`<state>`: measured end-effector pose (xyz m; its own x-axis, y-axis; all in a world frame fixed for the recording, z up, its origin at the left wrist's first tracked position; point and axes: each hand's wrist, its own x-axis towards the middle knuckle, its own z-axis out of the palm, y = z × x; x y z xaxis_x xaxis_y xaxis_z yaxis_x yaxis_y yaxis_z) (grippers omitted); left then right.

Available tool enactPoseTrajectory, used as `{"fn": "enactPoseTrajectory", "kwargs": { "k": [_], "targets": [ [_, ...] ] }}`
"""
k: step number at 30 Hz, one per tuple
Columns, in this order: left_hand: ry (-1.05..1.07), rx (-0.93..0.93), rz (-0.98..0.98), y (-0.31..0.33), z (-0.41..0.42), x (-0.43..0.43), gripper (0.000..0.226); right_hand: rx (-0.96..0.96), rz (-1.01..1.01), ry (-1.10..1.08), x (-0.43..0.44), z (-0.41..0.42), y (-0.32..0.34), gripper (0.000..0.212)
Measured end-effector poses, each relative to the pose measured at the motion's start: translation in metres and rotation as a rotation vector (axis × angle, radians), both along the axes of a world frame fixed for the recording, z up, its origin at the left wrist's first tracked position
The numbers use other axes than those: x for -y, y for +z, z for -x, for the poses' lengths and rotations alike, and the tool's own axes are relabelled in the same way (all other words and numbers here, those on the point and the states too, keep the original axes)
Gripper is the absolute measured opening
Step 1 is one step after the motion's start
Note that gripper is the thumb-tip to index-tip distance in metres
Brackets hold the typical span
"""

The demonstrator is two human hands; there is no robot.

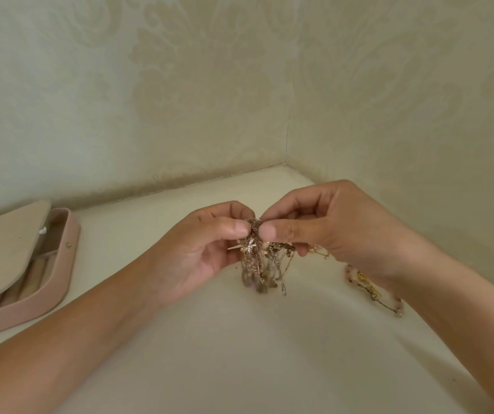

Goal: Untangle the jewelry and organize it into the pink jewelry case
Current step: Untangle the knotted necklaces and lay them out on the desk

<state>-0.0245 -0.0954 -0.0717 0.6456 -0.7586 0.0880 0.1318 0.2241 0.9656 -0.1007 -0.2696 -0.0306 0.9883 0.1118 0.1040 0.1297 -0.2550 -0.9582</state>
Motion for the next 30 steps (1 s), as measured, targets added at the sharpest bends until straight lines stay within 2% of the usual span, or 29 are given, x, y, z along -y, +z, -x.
{"fn": "enactPoseTrajectory", "kwargs": {
  "k": [3,9,13,17,20,22,26,30],
  "targets": [
    [0.020,0.025,-0.021,-0.001,0.000,0.000,0.008,0.048,0.085,-0.047,-0.001,0.000,-0.002,0.027],
    [0.014,0.065,-0.017,-0.001,-0.005,-0.004,0.028,0.006,0.012,-0.024,0.003,0.001,-0.002,0.014],
    [-0.029,0.053,-0.005,-0.001,-0.006,-0.004,0.029,-0.052,-0.085,-0.004,0.002,-0.002,-0.003,0.012],
    [-0.045,-0.009,0.009,-0.002,-0.007,-0.003,0.034,-0.053,-0.006,-0.105,0.004,-0.005,-0.006,0.014],
    [-0.070,-0.029,0.019,-0.003,-0.008,-0.003,0.033,-0.054,0.041,-0.094,0.004,-0.004,-0.007,0.012],
    [-0.079,-0.022,0.030,-0.002,-0.008,-0.004,0.029,-0.059,0.021,-0.077,0.004,-0.004,-0.008,0.003],
    [-0.076,-0.023,0.046,-0.002,-0.009,-0.004,0.027,-0.088,-0.025,-0.055,0.006,-0.006,-0.011,0.008],
    [-0.072,-0.048,0.065,-0.002,-0.009,-0.004,0.027,-0.134,-0.193,-0.021,0.010,-0.008,-0.010,0.005]
  ]
}}
